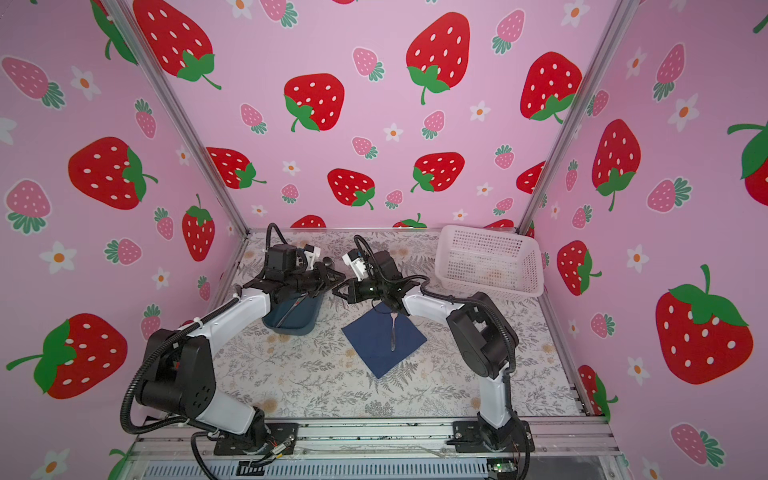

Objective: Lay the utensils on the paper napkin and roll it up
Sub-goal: 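Carry the spoon over the napkin with the left gripper while the right gripper withdraws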

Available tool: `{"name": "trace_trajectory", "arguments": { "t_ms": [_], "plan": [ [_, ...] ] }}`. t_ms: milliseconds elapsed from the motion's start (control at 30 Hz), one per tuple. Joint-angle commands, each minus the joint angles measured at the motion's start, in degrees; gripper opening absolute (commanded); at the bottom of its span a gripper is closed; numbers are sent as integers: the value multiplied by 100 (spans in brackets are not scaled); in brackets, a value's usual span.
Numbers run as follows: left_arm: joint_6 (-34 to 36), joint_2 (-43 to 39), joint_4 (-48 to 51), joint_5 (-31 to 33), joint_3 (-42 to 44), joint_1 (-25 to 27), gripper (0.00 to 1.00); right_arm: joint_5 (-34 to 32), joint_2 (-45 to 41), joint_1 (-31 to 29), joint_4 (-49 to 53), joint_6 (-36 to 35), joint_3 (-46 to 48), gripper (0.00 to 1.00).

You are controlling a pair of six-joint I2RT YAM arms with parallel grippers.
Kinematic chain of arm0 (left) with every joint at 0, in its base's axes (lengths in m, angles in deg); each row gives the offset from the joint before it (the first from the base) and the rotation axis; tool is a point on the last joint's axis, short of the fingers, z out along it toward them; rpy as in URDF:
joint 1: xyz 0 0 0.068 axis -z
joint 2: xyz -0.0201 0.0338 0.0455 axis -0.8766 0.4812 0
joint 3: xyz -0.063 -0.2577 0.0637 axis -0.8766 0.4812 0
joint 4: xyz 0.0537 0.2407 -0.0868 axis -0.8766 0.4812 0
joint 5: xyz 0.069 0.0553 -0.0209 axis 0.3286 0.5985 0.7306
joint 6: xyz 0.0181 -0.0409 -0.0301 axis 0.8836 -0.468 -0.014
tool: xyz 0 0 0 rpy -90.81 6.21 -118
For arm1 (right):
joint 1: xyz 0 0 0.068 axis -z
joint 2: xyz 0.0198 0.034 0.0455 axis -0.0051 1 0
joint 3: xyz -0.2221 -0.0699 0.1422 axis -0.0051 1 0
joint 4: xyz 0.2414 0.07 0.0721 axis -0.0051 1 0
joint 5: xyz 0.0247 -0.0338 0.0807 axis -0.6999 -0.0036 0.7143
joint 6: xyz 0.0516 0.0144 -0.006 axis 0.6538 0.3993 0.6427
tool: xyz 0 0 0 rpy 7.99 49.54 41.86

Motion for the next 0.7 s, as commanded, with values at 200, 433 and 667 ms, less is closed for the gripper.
{"name": "trace_trajectory", "arguments": {
  "t_ms": [200,433,667],
  "plan": [
    [-182,-433,-107,660,107,145,8,-536,-463,-20,-278,158,269,0],
    [-113,-429,41,893,-16,362,0,-639,-530,-23,-245,143,327,1],
    [403,-330,892,1091,-481,388,0,-1057,-999,95,-51,-86,753,18]
  ]
}}
